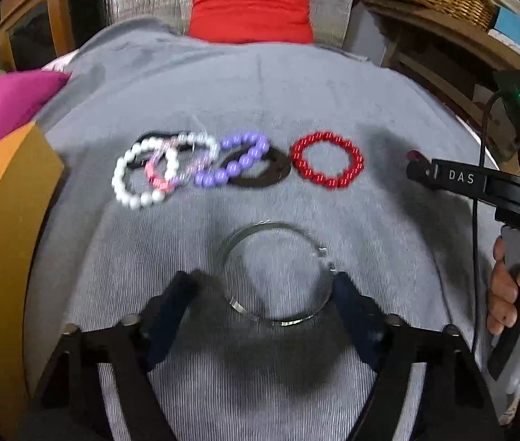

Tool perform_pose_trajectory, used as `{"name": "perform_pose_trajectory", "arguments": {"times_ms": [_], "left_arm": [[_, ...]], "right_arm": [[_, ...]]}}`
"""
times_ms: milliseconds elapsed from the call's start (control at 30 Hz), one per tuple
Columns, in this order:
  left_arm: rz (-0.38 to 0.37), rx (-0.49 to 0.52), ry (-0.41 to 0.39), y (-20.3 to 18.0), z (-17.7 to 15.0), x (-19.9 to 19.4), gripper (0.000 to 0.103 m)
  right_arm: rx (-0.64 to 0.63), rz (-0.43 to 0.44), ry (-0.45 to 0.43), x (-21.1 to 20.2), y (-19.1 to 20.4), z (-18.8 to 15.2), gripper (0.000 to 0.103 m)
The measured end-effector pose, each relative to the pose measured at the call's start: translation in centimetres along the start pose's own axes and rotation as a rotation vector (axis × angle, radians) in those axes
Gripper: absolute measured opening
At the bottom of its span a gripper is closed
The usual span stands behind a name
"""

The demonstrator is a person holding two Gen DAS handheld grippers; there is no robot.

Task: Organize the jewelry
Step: 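Grasp the silver bangle with the left tool while the right tool grasps the dark red ring, then carry the silver bangle and dark red ring with both tools over the orange tray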

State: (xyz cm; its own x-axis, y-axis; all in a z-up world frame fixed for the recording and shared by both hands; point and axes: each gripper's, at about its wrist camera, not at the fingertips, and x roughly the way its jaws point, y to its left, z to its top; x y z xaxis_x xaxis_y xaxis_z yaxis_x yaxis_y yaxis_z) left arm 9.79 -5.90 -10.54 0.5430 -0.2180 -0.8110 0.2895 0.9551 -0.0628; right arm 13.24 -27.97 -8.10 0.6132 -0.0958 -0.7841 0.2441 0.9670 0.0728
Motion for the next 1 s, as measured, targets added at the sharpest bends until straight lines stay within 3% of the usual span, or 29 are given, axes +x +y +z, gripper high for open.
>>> {"name": "perform_pose_trajectory", "arguments": {"times_ms": [33, 67, 233, 567, 800, 1000], "left_arm": [[-0.01, -0.001, -0.015, -0.2, 0.1, -0.1, 0.063], [-0.013, -0.001, -0.02, -0.3, 0.2, 0.0, 0.063], [-0.037, -0.005, -0.037, -0.7, 0.6, 0.1, 0.062], [-0.037, -0.023, -0.077, 0.7, 0.6, -1.8, 0.062], [-0.032, -0.04, -0.175, 1.5, 0.9, -6.3, 0.062], [0.024, -0.082, -0.263, 3.5, 0.2, -10.6, 0.062]], "right_arm": [[0.003, 0.01, -0.004, -0.1, 0.0, 0.0, 0.036], [-0.002, 0.016, -0.008, -0.1, 0.1, 0.0, 0.031], [-0.021, 0.025, -0.022, -0.6, 0.7, -0.7, 0.017], [-0.001, 0.119, -0.026, -3.4, -0.6, -1.5, 0.015], [-0.017, 0.234, -0.088, -7.0, -0.7, -1.7, 0.015], [-0.086, 0.308, -0.129, -9.5, 2.4, -2.2, 0.015]]}}
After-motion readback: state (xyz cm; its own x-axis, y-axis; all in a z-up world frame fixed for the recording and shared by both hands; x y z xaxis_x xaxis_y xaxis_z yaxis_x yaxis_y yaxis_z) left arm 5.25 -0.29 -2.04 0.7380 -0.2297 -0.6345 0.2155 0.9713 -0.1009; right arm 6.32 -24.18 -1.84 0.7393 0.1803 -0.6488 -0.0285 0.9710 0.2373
